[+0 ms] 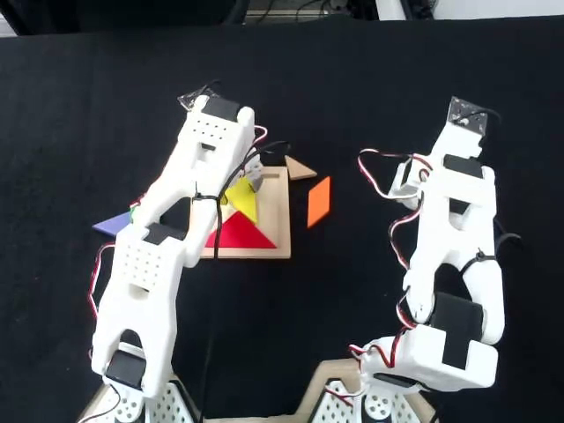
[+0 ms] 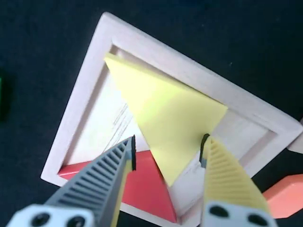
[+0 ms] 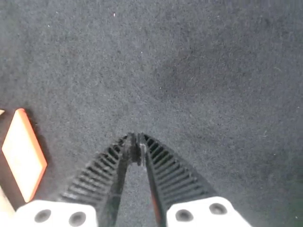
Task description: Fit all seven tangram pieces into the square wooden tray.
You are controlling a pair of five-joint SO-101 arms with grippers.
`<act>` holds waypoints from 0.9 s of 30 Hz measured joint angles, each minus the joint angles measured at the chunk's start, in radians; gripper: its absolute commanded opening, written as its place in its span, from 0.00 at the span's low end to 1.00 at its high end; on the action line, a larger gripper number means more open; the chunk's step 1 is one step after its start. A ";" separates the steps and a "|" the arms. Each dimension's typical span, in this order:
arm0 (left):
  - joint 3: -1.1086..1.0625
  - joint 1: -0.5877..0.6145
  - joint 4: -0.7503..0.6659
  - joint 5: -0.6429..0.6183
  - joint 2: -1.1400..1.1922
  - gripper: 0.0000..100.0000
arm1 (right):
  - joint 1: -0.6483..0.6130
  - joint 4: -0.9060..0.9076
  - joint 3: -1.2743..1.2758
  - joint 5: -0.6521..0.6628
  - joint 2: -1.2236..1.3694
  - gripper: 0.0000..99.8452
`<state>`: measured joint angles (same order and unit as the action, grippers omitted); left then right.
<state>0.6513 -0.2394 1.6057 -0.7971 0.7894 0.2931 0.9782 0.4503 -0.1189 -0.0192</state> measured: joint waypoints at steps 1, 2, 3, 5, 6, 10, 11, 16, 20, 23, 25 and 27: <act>0.000 0.000 0.000 0.002 0.000 0.24 | 0.000 0.000 0.000 0.000 0.000 0.01; 0.000 0.000 0.000 0.002 0.000 0.24 | 0.000 0.000 0.000 0.000 0.000 0.01; 0.000 0.000 0.000 0.006 0.003 0.24 | 0.000 0.000 0.000 0.000 0.000 0.01; 0.003 0.000 -0.006 0.035 0.028 0.24 | 0.000 0.000 0.000 0.000 0.000 0.01; 0.006 -0.003 -0.008 0.046 0.044 0.24 | 0.000 0.000 0.000 0.000 0.000 0.01; 0.075 -0.006 0.012 0.057 0.124 0.24 | 0.000 0.000 0.000 0.002 0.000 0.01; 0.100 -0.006 0.029 0.057 0.143 0.24 | 0.000 0.000 0.000 0.003 0.000 0.01; 0.270 -0.006 0.112 0.078 0.241 0.23 | 0.000 0.000 0.000 0.003 0.000 0.01; 0.361 -0.005 0.124 0.132 0.313 0.21 | 0.000 0.000 0.000 0.003 0.000 0.01; 0.417 -0.005 0.152 0.143 0.339 0.09 | 0.000 0.000 0.000 0.003 0.000 0.01; 0.434 -0.005 0.152 0.146 0.342 0.02 | 0.000 0.000 0.000 0.003 0.000 0.01; 0.439 -0.008 0.152 0.178 0.344 0.06 | 0.000 0.000 0.000 0.003 0.000 0.01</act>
<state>1.0902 -0.2470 1.7576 -0.6191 1.1331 0.2931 0.9782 0.4503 -0.1158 -0.0192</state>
